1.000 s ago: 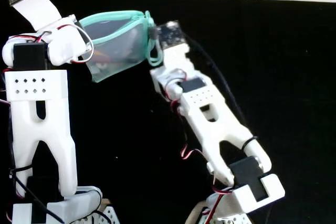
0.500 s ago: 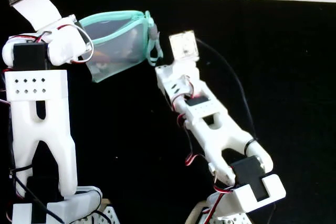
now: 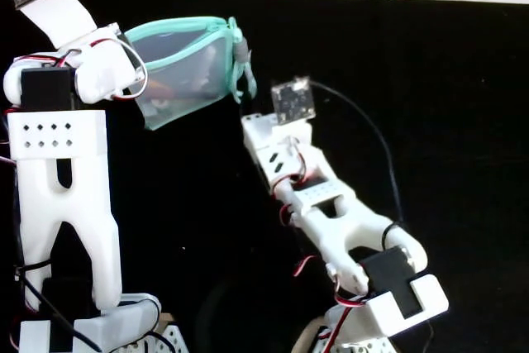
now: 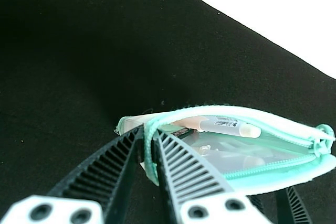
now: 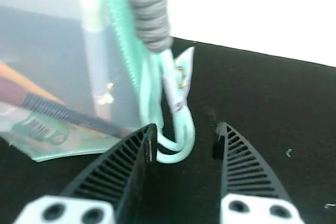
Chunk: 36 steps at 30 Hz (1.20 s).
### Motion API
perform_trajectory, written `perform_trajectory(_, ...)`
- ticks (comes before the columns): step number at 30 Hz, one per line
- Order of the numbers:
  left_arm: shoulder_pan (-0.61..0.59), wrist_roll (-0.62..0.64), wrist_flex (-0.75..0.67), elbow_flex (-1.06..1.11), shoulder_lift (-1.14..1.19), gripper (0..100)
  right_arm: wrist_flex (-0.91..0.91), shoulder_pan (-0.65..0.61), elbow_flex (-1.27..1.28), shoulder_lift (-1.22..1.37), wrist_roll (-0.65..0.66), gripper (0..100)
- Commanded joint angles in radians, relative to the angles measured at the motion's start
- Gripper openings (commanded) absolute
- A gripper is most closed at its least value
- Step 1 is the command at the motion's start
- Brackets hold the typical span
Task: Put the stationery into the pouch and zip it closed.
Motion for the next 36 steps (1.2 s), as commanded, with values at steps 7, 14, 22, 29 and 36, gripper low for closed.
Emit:
perform_trajectory(7, 0.015, 0.0, 0.009, 0.019, 0.05, 1, -0.067, -0.024, 0.002, -0.05, -0.011, 18.0)
perform_trajectory(14, 0.019, 0.0, -0.034, 0.074, 0.048, 1, -0.197, -0.027, 0.001, 0.048, -0.011, 18.0)
perform_trajectory(22, 0.019, -0.002, -0.034, 0.073, 0.048, 1, -0.28, 0.001, -0.087, 0.154, -0.012, 12.6)
perform_trajectory(29, 0.019, -0.002, -0.034, 0.073, 0.048, 1, -0.28, 0.005, -0.194, 0.24, -0.011, 12.6)
perform_trajectory(36, 0.019, -0.002, -0.032, 0.073, 0.048, 1, -0.28, 0.027, -0.251, 0.318, -0.006, 12.6)
